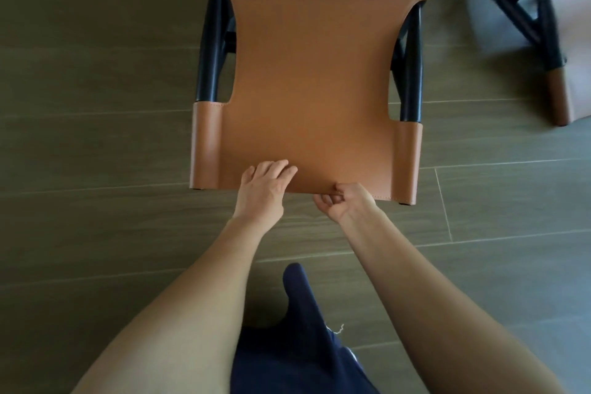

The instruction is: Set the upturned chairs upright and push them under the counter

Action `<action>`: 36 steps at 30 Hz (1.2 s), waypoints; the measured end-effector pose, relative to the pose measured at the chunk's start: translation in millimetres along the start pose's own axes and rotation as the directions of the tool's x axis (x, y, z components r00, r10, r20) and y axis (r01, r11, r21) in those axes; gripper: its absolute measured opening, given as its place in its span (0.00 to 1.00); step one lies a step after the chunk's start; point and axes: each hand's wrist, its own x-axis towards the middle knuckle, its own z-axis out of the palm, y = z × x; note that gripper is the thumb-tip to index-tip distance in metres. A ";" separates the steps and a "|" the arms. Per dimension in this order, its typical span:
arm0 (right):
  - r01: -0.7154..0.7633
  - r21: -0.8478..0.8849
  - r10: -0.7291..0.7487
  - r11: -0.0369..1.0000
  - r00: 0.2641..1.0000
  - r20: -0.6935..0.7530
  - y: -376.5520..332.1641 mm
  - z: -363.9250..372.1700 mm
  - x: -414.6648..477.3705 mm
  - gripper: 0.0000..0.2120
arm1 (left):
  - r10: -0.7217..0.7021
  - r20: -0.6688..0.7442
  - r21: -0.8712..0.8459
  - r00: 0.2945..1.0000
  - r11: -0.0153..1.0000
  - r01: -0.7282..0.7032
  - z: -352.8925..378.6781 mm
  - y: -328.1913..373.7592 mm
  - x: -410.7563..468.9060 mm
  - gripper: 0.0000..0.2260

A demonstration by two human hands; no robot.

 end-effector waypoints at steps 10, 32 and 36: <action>-0.070 0.044 0.072 0.997 0.997 -0.031 -48.2 14.6 -177.3 0.08 | -0.011 0.063 0.005 0.998 1.000 0.010 -163.2 41.8 -46.0 0.28; -0.015 0.144 0.007 0.989 0.999 0.054 -240.5 146.3 -405.8 0.06 | -0.220 -0.114 -0.171 0.969 0.965 0.199 -488.0 88.4 45.3 0.14; -0.027 0.122 0.023 0.992 0.999 0.040 -278.7 174.7 -416.8 0.05 | -0.271 -0.113 -0.198 0.956 0.949 0.246 -524.9 93.1 75.8 0.14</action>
